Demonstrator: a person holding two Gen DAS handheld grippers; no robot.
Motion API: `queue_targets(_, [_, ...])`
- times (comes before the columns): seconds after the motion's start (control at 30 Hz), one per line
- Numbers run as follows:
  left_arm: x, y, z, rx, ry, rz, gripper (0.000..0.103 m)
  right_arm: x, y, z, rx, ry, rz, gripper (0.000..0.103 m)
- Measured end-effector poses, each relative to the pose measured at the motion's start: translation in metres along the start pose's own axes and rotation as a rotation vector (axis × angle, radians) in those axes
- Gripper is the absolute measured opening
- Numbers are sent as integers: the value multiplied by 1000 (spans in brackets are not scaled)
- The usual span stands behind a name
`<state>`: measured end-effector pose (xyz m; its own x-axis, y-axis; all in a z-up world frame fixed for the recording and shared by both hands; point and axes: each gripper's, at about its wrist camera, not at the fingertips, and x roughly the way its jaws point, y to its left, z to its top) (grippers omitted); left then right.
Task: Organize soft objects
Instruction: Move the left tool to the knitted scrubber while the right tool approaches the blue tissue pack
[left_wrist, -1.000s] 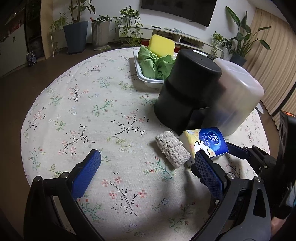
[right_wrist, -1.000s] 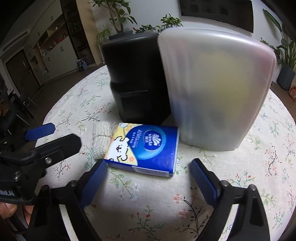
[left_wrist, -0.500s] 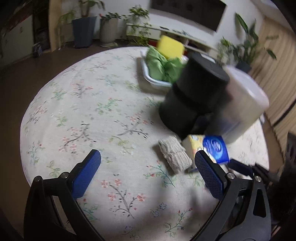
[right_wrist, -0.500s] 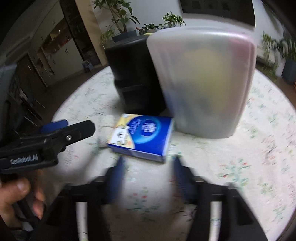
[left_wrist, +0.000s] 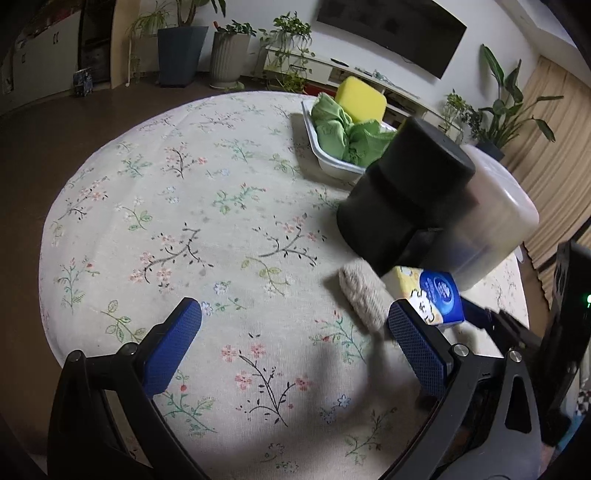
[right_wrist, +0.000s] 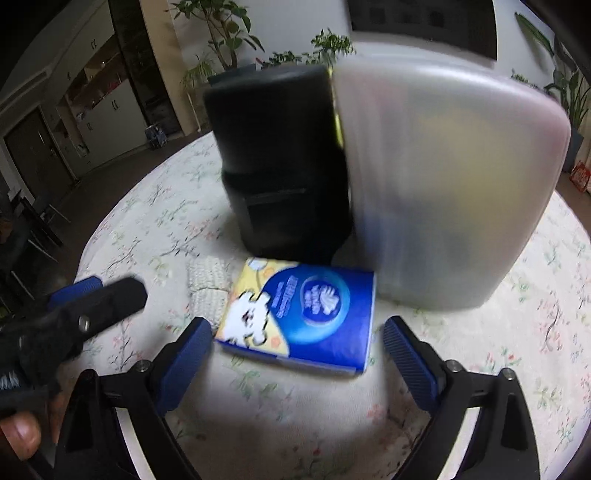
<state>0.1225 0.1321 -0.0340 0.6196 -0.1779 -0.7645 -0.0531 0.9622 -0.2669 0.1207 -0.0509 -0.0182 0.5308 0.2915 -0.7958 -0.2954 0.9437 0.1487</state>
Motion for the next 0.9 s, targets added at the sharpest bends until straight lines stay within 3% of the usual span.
queue_targets(0.1, [1, 2, -2, -11, 9, -9, 103, -5, -5, 0, -12, -3, 12, 80])
queue_targets(0.3, [5, -13, -6, 24, 34, -2, 103, -19, -15, -15, -18, 6, 26, 80])
queue_targets(0.47, [12, -33, -4, 91, 46, 75, 103, -35, -21, -34, -42, 7, 15, 80])
queue_targets(0.63, [27, -33, -2, 81, 104, 123, 103, -43, -30, -42, -33, 13, 25, 80])
queue_targets(0.83, [34, -48, 5, 87, 110, 121, 103, -45, -38, -42, -22, 13, 38, 80])
queue_targets(0.9, [46, -55, 7, 105, 135, 158, 103, -47, -41, -44, -23, 12, 39, 80])
